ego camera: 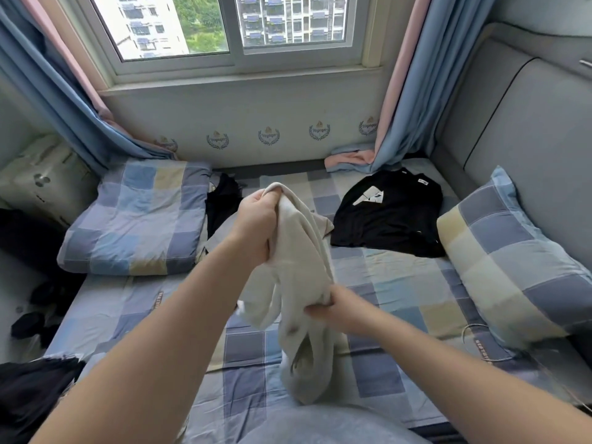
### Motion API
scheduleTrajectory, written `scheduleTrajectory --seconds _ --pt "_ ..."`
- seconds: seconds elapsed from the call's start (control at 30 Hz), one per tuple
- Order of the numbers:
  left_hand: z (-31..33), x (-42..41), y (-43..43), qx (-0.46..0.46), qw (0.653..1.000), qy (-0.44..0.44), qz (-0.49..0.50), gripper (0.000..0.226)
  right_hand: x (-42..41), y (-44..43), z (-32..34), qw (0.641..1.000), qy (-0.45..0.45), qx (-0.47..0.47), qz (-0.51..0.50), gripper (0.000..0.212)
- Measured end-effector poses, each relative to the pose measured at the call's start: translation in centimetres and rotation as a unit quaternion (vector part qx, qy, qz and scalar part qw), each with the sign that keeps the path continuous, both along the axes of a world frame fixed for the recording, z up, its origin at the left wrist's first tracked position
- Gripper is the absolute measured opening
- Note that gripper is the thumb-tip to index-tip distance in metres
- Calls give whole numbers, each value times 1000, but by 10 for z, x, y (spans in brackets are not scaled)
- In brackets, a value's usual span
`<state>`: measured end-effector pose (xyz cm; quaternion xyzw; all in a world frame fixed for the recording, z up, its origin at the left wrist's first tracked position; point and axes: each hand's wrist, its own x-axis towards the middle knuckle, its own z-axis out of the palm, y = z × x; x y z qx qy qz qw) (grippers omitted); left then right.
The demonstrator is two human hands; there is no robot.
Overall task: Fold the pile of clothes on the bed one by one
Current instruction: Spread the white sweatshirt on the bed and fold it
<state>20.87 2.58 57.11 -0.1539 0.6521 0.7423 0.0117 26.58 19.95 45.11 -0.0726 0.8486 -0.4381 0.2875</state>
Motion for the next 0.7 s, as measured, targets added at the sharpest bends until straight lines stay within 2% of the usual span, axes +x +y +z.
scheduleTrajectory --seconds 0.03,0.13,0.23,0.3,0.37,0.43,0.5,0.53,0.6,0.67,0.7 --pt "2 -2 -4 0 1000 2 13 26 -1 3 -3 1000 9 0 -12 18" --pt "2 -13 -28 -45 997 6 69 21 -16 22 9 996 26 -73 -54 23" --pt "-5 -21 -59 -192 973 -8 125 14 -31 46 44 983 59 -140 -103 29" --pt "-12 -19 -65 -279 953 -7 121 30 -39 54 72 977 71 -178 -98 35" --pt "-14 -11 -55 -327 942 52 58 39 -46 54 96 971 68 -213 -86 29" --pt "-15 0 -39 -292 946 94 -104 40 -53 47 115 964 52 -245 -91 25" --pt "-19 16 -19 -276 914 73 -288 46 -57 39 128 961 36 -261 -87 24" --pt "-25 22 -11 -284 895 67 -337 45 -59 36 132 959 25 -269 -81 25" --pt "-41 29 1 -305 890 108 -323 28 -60 31 139 958 2 -279 -70 28" --pt "-50 30 7 -310 902 142 -267 7 -62 32 146 957 -11 -281 -73 30" --pt "-50 30 7 -292 915 137 -240 5 -63 35 150 957 -14 -280 -80 30"
